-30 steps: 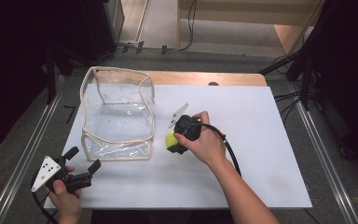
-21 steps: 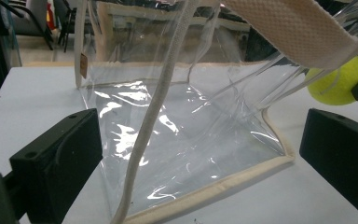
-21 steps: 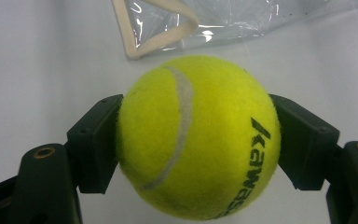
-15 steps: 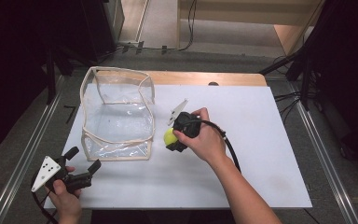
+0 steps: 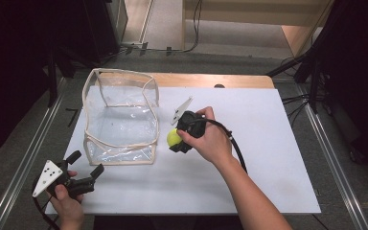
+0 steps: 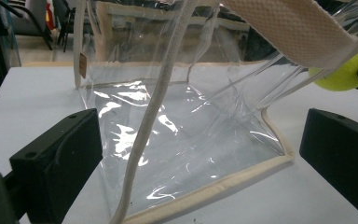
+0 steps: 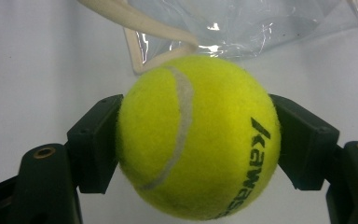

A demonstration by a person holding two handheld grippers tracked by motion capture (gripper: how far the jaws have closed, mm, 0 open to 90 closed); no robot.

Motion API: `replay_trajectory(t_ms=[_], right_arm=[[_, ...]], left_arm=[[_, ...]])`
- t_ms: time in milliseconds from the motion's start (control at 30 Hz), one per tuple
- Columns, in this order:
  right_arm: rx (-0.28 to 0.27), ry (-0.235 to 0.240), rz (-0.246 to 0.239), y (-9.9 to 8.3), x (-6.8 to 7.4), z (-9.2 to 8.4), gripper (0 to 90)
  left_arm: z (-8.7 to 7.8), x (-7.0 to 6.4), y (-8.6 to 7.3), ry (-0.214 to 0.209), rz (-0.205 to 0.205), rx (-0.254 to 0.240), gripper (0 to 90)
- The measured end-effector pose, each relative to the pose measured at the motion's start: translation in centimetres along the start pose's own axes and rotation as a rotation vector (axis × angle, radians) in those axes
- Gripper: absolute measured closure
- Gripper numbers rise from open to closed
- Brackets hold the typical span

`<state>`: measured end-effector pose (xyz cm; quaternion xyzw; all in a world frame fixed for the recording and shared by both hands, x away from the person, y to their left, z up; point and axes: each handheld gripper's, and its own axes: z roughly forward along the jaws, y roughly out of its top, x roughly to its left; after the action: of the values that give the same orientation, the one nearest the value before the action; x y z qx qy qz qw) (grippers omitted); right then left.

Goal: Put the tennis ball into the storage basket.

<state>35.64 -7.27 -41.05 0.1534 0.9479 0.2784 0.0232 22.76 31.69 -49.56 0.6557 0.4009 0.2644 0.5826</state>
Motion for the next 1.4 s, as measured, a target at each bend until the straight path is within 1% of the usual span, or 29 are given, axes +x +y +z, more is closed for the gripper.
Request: replay_trajectory(t_ms=[67,100,167,200,267,467,633,800,933,1067,1267,1400], right_arm=[[-0.003,0.000,-0.001,0.1,0.0,0.0,22.7],[0.005,0.001,0.003,0.1,0.0,-0.1,22.7],[0.002,0.005,0.012,0.2,0.0,-0.2,22.7],[0.008,0.004,0.005,0.3,0.0,-0.3,22.7],[0.001,0.008,-0.006,0.4,0.0,-0.4,22.7],[-0.002,0.014,0.004,0.8,0.1,-0.8,22.7],[-0.005,0.022,-0.010,1.0,0.0,-1.0,22.7],[0.002,0.020,-0.005,1.3,0.0,-1.3,22.7],[-0.004,0.024,-0.004,1.4,0.1,-1.5,22.7],[0.002,0.018,-0.012,1.7,0.0,-1.9,22.7],[0.004,0.024,-0.024,2.0,-0.2,-2.5,22.8],[0.006,0.027,-0.020,2.3,-0.2,-3.0,22.8]], left_arm=[[0.0,0.0,0.0,-0.001,0.000,0.000,0.0],[0.0,0.0,0.0,0.000,0.000,0.000,0.0],[0.0,0.0,0.0,0.000,0.002,0.001,0.0],[0.0,0.0,0.0,-0.001,0.003,0.001,0.0],[0.0,0.0,0.0,-0.002,0.002,0.000,0.0],[0.0,0.0,0.0,-0.001,0.001,0.000,0.0],[0.0,0.0,0.0,-0.002,0.002,0.000,0.0],[0.0,0.0,0.0,-0.001,0.001,0.000,0.0],[0.0,0.0,0.0,-0.001,0.000,0.000,0.0],[0.0,0.0,0.0,-0.001,0.000,0.000,0.0],[0.0,0.0,0.0,-0.002,0.000,0.001,0.0],[0.0,0.0,0.0,-0.003,-0.001,0.000,0.0]])
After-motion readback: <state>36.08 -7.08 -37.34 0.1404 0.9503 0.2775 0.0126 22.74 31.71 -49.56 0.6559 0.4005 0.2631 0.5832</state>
